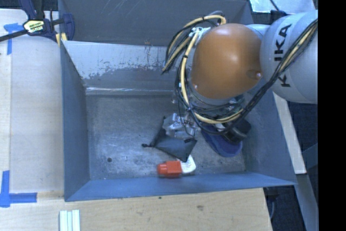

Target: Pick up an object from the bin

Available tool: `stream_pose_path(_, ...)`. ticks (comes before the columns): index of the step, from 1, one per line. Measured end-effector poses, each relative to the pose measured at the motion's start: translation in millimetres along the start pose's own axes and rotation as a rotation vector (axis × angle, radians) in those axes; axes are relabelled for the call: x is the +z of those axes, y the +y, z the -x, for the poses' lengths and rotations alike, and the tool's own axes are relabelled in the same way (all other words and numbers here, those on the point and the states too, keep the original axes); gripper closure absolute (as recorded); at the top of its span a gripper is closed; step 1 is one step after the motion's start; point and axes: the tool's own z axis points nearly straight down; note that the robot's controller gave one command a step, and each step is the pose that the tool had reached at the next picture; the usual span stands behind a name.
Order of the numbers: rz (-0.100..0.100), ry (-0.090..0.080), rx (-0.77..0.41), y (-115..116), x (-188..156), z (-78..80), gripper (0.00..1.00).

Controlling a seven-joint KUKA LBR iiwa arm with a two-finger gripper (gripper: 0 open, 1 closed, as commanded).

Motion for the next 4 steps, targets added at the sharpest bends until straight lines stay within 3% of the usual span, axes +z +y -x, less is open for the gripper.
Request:
stream_pose_path(1,-0.001,-0.001,0.113,14,13,-5.7,1.00)
stream_pose_path(2,-0.001,-0.001,0.114,14,13,-5.7,0.00)
stream_pose_path(3,0.003,0.001,0.087,-21,103,-9.9,0.00)
stream_pose_path(4,-0.003,-0.003,0.087,-22,98,-8.4,1.00)
